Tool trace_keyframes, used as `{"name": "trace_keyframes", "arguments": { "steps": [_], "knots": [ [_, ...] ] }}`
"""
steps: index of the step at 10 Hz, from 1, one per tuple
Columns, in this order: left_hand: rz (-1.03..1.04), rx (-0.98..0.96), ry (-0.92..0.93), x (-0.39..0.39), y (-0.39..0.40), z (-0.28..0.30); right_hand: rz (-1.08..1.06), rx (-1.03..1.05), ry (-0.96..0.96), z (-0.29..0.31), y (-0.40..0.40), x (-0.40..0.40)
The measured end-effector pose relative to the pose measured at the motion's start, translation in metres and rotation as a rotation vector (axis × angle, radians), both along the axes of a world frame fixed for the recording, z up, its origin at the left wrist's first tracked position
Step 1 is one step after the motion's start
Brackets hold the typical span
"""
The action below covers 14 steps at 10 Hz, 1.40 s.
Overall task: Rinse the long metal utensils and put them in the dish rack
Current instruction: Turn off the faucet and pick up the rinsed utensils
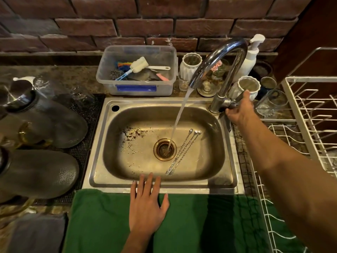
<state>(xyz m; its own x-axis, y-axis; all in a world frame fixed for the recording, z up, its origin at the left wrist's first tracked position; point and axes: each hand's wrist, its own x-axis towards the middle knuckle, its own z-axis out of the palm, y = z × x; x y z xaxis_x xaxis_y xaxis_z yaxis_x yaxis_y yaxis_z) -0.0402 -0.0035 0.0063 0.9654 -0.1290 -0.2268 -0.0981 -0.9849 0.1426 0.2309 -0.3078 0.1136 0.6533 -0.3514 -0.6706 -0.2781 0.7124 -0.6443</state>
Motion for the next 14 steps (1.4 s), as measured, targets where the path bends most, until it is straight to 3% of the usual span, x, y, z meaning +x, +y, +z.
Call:
{"name": "trace_keyframes", "arguments": {
  "steps": [4,7,8,9,10,12,13,14],
  "knots": [
    [0.002,-0.016,0.008,0.000,0.000,0.000,-0.094,0.026,-0.052,0.006,0.005,-0.001],
    [0.003,-0.005,0.041,0.001,0.000,0.002,0.014,-0.002,-0.021,0.002,0.002,-0.009],
    [0.004,-0.006,0.045,0.000,-0.001,0.004,0.159,-0.124,0.038,-0.011,0.007,-0.026],
    [0.007,-0.013,0.048,0.002,-0.001,0.003,0.339,-0.458,0.135,-0.048,0.024,-0.050],
    [0.001,-0.008,0.057,0.001,0.001,0.001,0.569,-0.536,0.279,-0.095,0.048,-0.075],
    [-0.010,-0.028,0.042,-0.001,0.003,-0.008,0.627,-0.482,0.375,-0.152,0.085,-0.089],
    [-0.010,-0.034,0.017,0.000,0.004,-0.010,0.515,-0.523,0.475,-0.179,0.098,-0.093],
    [0.000,-0.056,0.004,0.000,0.003,-0.009,0.919,-1.044,0.556,-0.195,0.105,-0.089]
  ]
}}
